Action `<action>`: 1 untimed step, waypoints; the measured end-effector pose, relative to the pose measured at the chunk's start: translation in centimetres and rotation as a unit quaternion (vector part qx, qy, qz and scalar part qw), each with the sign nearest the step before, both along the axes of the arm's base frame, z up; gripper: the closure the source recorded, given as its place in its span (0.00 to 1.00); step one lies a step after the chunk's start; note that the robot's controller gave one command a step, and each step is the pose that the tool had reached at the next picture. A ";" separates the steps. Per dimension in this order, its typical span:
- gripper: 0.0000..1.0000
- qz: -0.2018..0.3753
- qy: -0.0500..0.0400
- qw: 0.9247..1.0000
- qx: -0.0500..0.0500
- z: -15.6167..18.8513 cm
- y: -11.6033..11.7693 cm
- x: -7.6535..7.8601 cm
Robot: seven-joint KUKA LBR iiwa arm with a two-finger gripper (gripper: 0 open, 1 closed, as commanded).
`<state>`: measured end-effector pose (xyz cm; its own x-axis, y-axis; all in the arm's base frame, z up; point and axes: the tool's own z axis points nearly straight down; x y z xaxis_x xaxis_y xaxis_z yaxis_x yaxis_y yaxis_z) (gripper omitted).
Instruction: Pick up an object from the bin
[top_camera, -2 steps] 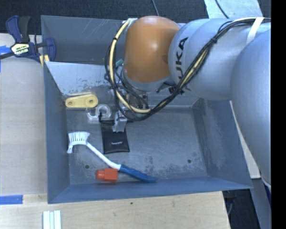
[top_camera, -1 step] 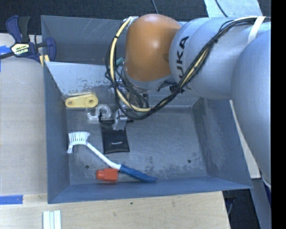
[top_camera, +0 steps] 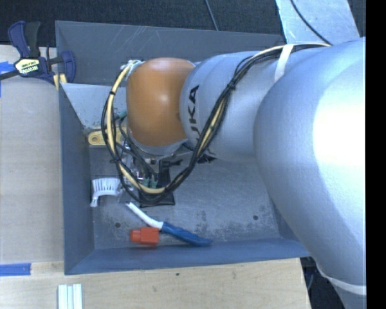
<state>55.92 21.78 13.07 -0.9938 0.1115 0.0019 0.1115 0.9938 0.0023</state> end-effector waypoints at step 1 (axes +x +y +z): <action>0.00 -0.044 -0.003 0.999 -0.001 1.3 -0.5 -1.0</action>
Offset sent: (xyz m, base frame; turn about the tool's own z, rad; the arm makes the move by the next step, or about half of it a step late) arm -0.0141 -0.0089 -0.0116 0.3145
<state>54.94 21.26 14.41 -0.9802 0.1982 -0.0034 0.1982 0.9802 0.0009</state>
